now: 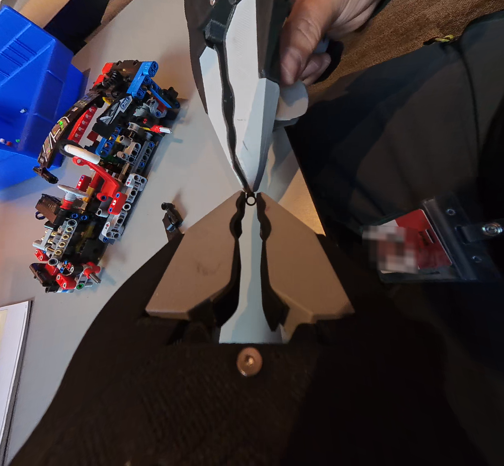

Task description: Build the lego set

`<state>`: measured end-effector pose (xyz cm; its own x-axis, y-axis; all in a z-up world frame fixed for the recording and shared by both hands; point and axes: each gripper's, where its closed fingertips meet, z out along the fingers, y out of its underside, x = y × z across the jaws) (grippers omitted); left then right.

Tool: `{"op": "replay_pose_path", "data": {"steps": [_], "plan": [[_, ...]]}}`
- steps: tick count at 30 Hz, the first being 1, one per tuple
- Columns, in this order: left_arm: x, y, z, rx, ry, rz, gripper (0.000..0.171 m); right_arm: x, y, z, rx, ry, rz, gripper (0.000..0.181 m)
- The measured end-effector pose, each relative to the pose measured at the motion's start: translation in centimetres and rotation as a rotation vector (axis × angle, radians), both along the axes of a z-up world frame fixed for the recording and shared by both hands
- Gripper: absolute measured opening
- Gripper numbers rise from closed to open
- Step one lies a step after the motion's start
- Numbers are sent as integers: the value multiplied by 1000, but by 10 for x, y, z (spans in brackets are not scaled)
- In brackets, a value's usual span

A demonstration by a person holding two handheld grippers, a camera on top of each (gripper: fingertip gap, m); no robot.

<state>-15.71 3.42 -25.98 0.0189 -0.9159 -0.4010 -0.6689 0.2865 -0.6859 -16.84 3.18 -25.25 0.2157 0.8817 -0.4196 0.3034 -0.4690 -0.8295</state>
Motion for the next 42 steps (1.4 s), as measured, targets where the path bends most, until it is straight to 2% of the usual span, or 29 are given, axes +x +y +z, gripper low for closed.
{"op": "replay_pose_path", "data": {"steps": [12, 20, 25, 42], "plan": [[-1, -2, -1, -31, -8, -3, 5, 0, -2, 0, 30, -6, 19, 0], [-5, -8, -8, -188, -5, -26, 5, 6, 0, -11, 527, -270, 59, 1], [-6, -7, -15, -235, 35, -8, 6, 4, -3, -13, 674, -338, 89, 1], [-6, -8, -15, -172, 36, -12, 6, -1, -3, -17, 716, -386, 117, 1]]}}
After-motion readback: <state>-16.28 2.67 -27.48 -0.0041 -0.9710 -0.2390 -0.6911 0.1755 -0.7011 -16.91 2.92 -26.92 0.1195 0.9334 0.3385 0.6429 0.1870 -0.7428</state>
